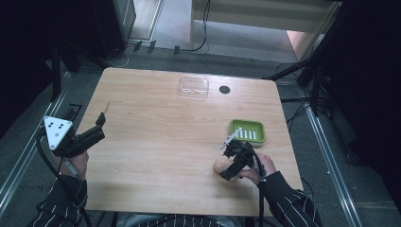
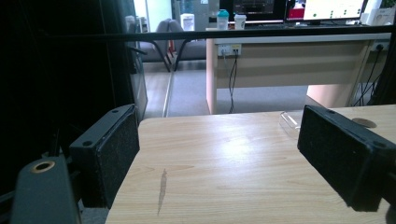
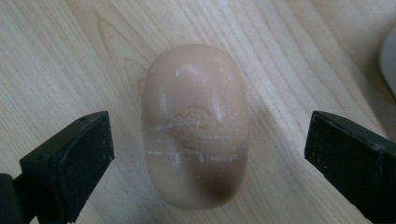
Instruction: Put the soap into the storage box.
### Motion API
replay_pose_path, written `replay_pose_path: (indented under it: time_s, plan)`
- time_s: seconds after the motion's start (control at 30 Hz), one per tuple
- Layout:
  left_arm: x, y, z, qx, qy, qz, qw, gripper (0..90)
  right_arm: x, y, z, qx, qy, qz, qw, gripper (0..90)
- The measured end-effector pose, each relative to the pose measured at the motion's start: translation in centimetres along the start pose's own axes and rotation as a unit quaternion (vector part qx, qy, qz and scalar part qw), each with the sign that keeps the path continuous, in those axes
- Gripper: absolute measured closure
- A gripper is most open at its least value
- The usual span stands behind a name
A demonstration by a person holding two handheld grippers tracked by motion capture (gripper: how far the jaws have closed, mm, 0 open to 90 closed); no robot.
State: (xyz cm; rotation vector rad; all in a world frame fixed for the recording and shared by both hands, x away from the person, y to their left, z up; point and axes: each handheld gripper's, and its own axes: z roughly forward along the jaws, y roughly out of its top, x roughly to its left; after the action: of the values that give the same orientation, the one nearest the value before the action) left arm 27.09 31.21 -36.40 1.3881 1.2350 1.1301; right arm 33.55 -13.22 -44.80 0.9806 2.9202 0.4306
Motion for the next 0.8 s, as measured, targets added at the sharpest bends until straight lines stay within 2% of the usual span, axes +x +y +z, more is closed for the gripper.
replay_pose_path:
  time_s: [0.1, 0.43, 0.53, 0.67, 0.73, 0.8]
  plan:
    - [0.0, 0.0, 0.0, -0.001, 0.0, 0.001, 1.0, 13.5, 0.0, 0.3, 0.4, 0.007, 0.0, -0.007, 0.9999, 2.3]
    - [0.0, 0.0, 0.0, -0.001, 0.0, -0.001, 1.0, 13.5, 0.1, 0.6, 1.1, 0.021, 0.006, -0.009, 0.9997, 8.2]
    - [0.0, 0.0, 0.0, -0.001, 0.0, -0.001, 1.0, 13.5, 0.2, 0.7, 1.3, 0.023, 0.007, -0.01, 0.9996, 15.2]
    - [0.0, 0.0, 0.0, -0.001, 0.001, -0.001, 1.0, 13.5, 0.2, 0.6, 1.6, 0.03, 0.007, -0.016, 0.9994, 18.6]
    - [0.0, 0.0, 0.0, -0.001, 0.0, -0.001, 1.0, 13.5, 0.3, 0.6, 1.7, 0.031, 0.01, -0.018, 0.9993, 24.5]
    - [0.0, 0.0, 0.0, 0.0, 0.0, -0.001, 1.0, 13.5, 0.3, 0.6, 1.7, 0.032, 0.012, -0.018, 0.9992, 26.0]
